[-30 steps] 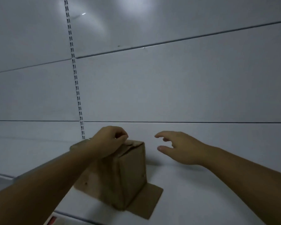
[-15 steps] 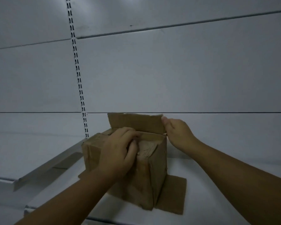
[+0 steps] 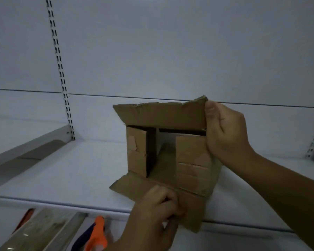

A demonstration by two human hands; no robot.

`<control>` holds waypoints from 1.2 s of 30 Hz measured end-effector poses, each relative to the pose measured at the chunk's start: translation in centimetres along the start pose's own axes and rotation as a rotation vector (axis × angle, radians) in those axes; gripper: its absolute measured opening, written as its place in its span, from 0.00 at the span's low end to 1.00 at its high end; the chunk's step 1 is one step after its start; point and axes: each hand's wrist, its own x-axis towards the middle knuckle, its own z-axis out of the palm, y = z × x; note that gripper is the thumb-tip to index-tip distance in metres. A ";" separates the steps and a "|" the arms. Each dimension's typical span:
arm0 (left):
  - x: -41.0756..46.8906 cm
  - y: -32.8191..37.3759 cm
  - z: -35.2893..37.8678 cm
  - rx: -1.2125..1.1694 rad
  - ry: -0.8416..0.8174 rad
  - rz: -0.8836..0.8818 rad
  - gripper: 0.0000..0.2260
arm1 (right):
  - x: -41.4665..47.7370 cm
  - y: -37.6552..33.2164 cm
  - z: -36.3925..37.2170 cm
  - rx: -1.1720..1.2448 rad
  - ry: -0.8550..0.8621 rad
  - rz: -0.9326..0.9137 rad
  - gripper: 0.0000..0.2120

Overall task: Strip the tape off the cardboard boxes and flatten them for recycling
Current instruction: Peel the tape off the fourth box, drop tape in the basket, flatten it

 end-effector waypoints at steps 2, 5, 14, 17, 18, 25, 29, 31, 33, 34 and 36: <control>-0.4 0.4 0.3 -0.185 -0.147 -0.274 0.15 | -1.8 1.1 -0.2 -0.002 -0.007 0.052 0.17; 0.9 1.1 0.0 -0.594 0.046 -0.625 0.25 | -3.5 1.4 -0.2 0.013 -0.007 0.076 0.17; 2.1 2.9 0.8 -0.688 -0.015 -0.699 0.26 | -3.6 1.6 -0.1 0.099 -0.001 0.180 0.21; 2.3 2.2 0.3 -0.459 0.281 -0.656 0.23 | -4.1 1.5 0.8 0.148 -0.011 0.186 0.20; 2.8 1.3 -0.2 -0.336 0.487 -0.615 0.20 | -4.3 1.4 1.3 0.179 -0.020 0.168 0.19; 4.7 -5.1 -3.8 -0.622 0.561 -0.744 0.40 | -5.1 1.5 3.1 0.307 -0.131 0.134 0.20; 1.9 -7.9 -7.0 -1.127 0.491 -0.728 0.37 | -6.0 2.8 4.0 0.401 -0.300 0.180 0.20; 0.6 -8.9 -8.8 -1.467 0.388 -0.737 0.30 | -6.7 3.6 4.1 0.453 -0.449 0.263 0.25; -0.3 -10.0 -10.2 -1.586 0.387 -0.841 0.27 | -7.7 4.3 4.2 0.568 -0.635 0.317 0.26; -0.4 -10.4 -10.6 -1.534 0.391 -0.936 0.25 | -8.3 4.5 4.2 0.556 -0.732 0.312 0.23; 0.2 -11.0 -11.1 -1.313 0.357 -1.140 0.20 | -8.8 4.3 4.2 0.351 -0.837 0.178 0.19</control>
